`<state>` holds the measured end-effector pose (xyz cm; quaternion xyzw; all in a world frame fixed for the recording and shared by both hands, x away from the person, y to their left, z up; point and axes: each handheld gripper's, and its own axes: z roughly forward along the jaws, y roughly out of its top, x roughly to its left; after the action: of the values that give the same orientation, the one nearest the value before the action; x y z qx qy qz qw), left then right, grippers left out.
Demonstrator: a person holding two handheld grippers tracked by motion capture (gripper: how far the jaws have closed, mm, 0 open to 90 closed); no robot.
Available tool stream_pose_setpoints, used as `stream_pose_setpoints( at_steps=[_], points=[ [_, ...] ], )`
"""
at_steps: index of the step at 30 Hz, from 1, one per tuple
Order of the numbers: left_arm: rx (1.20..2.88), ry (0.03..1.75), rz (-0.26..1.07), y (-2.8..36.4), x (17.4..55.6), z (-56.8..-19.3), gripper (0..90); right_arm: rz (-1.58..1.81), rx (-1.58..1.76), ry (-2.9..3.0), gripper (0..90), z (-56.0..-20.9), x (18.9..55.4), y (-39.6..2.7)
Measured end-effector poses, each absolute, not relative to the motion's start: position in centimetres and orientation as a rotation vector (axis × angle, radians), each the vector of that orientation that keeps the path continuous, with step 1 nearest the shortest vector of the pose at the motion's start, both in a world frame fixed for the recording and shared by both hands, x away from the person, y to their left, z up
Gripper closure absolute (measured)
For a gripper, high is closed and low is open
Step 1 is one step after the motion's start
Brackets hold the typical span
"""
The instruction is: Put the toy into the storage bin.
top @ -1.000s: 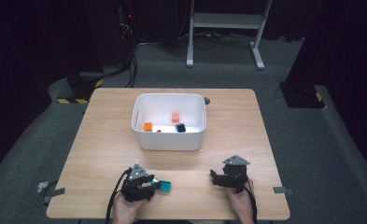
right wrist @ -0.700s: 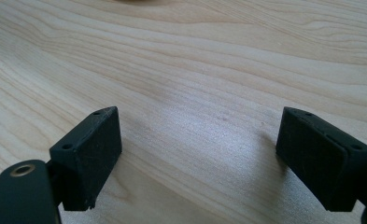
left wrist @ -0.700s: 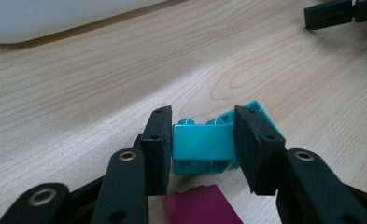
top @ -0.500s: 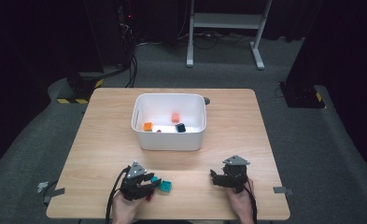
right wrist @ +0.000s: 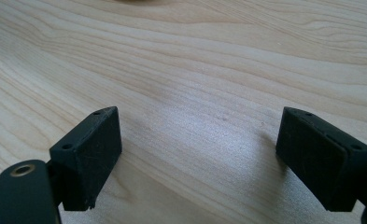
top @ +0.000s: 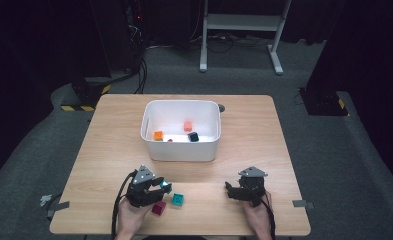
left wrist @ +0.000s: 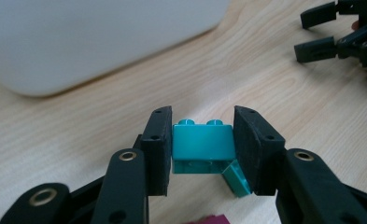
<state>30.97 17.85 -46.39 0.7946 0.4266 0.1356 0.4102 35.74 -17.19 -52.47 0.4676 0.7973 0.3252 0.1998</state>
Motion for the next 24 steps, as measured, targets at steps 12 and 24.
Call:
stream_pose_setpoints(
  at_steps=[12, 24],
  points=[
    [1.986, 1.035, 0.357, 18.2, 32.4, -43.9, 58.4, 0.909, 1.307, 2.229, 13.9, -52.5, 35.7, -17.2],
    [1.939, 1.014, 0.333, 19.3, 33.8, -41.2, 58.4, 0.909, 1.309, 2.229, 13.9, -52.5, 35.7, -17.2]
  ],
)
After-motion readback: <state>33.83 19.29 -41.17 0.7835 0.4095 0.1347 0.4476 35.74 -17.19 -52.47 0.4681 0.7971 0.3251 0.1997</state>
